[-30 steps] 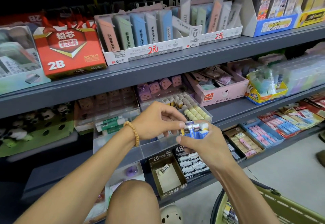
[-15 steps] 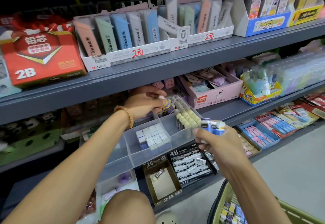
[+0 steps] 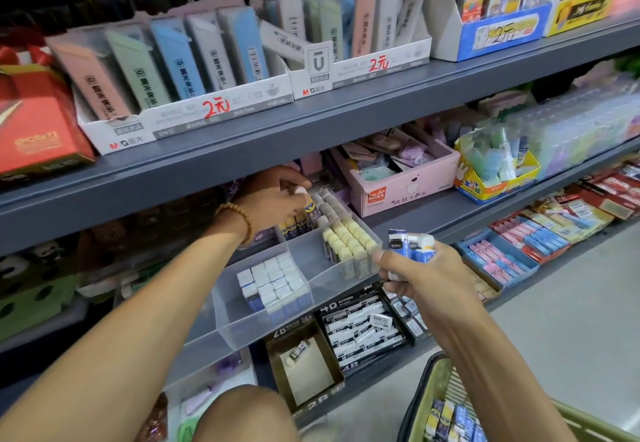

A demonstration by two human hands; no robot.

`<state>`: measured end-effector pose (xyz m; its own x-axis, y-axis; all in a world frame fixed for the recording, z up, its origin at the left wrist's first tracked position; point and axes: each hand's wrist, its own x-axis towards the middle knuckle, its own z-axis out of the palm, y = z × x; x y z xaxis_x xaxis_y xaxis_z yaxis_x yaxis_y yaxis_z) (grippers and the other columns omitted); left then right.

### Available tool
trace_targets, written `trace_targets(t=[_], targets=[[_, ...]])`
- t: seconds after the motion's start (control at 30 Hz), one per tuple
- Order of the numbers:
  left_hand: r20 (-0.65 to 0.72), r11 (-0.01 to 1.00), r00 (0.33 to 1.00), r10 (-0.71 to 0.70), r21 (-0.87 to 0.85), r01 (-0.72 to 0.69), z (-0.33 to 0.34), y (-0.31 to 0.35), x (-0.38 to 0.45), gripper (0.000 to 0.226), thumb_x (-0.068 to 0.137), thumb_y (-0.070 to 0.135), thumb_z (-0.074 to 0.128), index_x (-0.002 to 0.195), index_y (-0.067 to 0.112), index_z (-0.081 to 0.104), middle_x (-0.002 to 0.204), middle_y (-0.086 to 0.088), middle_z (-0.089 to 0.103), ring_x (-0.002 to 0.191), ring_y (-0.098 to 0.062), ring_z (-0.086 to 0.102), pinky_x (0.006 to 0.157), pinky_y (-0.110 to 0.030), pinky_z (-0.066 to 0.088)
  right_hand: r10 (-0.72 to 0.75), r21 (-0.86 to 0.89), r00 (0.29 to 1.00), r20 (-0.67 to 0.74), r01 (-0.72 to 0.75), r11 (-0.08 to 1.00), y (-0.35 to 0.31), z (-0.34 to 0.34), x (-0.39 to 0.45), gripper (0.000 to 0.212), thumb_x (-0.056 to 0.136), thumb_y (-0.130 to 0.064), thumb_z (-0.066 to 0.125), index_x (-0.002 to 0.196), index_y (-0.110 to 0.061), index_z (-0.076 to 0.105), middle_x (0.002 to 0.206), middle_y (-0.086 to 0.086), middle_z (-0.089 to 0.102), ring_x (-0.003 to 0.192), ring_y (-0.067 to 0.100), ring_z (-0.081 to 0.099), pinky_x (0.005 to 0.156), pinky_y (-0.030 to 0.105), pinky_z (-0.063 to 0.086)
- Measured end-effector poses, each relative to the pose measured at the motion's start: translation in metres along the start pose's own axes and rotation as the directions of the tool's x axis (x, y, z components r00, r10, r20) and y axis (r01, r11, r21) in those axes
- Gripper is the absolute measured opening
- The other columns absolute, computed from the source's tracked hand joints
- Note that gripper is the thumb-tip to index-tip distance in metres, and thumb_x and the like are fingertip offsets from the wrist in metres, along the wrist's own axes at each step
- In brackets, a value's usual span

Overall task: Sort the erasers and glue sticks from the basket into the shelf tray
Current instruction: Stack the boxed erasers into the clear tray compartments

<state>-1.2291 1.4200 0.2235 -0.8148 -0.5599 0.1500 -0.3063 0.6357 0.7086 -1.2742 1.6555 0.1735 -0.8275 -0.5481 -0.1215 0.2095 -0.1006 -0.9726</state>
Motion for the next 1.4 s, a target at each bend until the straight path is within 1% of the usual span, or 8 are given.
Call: trace_targets(t=[0.1,0.27,0.57,0.7,0.83,1.0,1.2,1.4], targets=[[0.027,0.997,0.998,-0.062,-0.049,0.064,0.0,-0.004,0.002,0.02,0.082,0.005,0.07,0.097,0.017,0.07,0.068,0.0,0.069,0.057,-0.009,0.064,0.063,-0.022,0.057,0.001,0.008,1.0,-0.002,-0.001,1.0,0.001,-0.001,0.002,0.019,0.08,-0.009,0.08,0.078,-0.012,0.062,0.059,-0.004,0.063,0.064,0.012,0.064,0.06,0.026,0.052],[0.052,0.979,0.991,-0.123,-0.155,0.13,-0.001,-0.002,0.004,0.017,0.084,0.003,0.07,0.094,0.016,0.068,0.069,-0.002,0.068,0.053,-0.002,0.063,0.06,-0.014,0.056,0.004,0.006,1.0,0.012,-0.004,1.0,0.001,-0.003,0.004,0.023,0.081,-0.008,0.079,0.074,-0.012,0.058,0.056,-0.006,0.062,0.061,0.01,0.064,0.062,0.029,0.051],[0.082,0.99,0.994,-0.074,-0.113,0.083,-0.003,0.001,0.01,0.017,0.083,0.006,0.071,0.087,0.022,0.067,0.07,-0.004,0.069,0.072,-0.022,0.066,0.084,-0.044,0.057,0.021,0.035,1.0,-0.006,-0.02,0.999,0.0,-0.005,0.004,0.02,0.079,-0.007,0.08,0.084,-0.01,0.061,0.064,0.0,0.064,0.064,0.014,0.063,0.061,0.027,0.054],[0.078,0.994,0.996,-0.046,-0.097,0.054,-0.004,0.0,0.009,0.019,0.083,0.007,0.071,0.085,0.025,0.067,0.073,-0.001,0.069,0.071,-0.02,0.067,0.082,-0.043,0.058,0.025,0.03,1.0,-0.002,-0.025,0.999,0.0,-0.005,0.004,0.019,0.079,-0.007,0.08,0.084,-0.009,0.061,0.063,0.0,0.064,0.063,0.013,0.063,0.06,0.026,0.053],[0.112,0.979,0.993,-0.037,-0.196,0.059,-0.009,0.006,0.005,0.02,0.088,0.0,0.065,0.087,0.019,0.064,0.09,-0.015,0.067,0.083,-0.03,0.067,0.082,-0.039,0.056,0.025,0.024,1.0,-0.004,-0.025,0.999,0.001,-0.004,0.006,0.02,0.079,-0.007,0.08,0.084,-0.01,0.061,0.062,-0.001,0.064,0.063,0.014,0.063,0.061,0.027,0.054],[0.175,0.982,0.984,-0.03,-0.176,0.062,-0.008,0.003,0.003,0.019,0.085,-0.005,0.067,0.089,0.014,0.065,0.079,-0.014,0.063,0.059,-0.01,0.061,0.062,-0.019,0.056,0.03,0.033,1.0,-0.008,-0.03,0.999,0.002,-0.004,0.006,0.02,0.078,-0.007,0.081,0.084,-0.009,0.061,0.062,0.0,0.064,0.063,0.014,0.063,0.061,0.027,0.054],[0.226,0.987,0.973,-0.04,-0.144,0.074,-0.002,0.0,0.009,0.015,0.086,-0.001,0.067,0.089,0.013,0.065,0.072,-0.019,0.064,0.066,-0.024,0.056,0.064,-0.032,0.051,0.027,0.038,1.0,-0.008,-0.026,0.999,0.001,-0.004,0.006,0.021,0.078,-0.007,0.081,0.082,-0.009,0.061,0.062,0.0,0.063,0.065,0.016,0.063,0.06,0.027,0.054],[0.176,0.991,0.983,-0.058,-0.113,0.079,0.0,0.001,0.015,0.013,0.088,0.004,0.066,0.091,0.016,0.067,0.079,-0.008,0.068,0.065,-0.015,0.065,0.067,-0.025,0.057,0.026,0.048,1.0,-0.003,-0.026,0.998,0.001,-0.007,0.005,0.021,0.078,-0.008,0.08,0.082,-0.01,0.06,0.061,-0.001,0.06,0.066,0.016,0.061,0.058,0.024,0.052]])
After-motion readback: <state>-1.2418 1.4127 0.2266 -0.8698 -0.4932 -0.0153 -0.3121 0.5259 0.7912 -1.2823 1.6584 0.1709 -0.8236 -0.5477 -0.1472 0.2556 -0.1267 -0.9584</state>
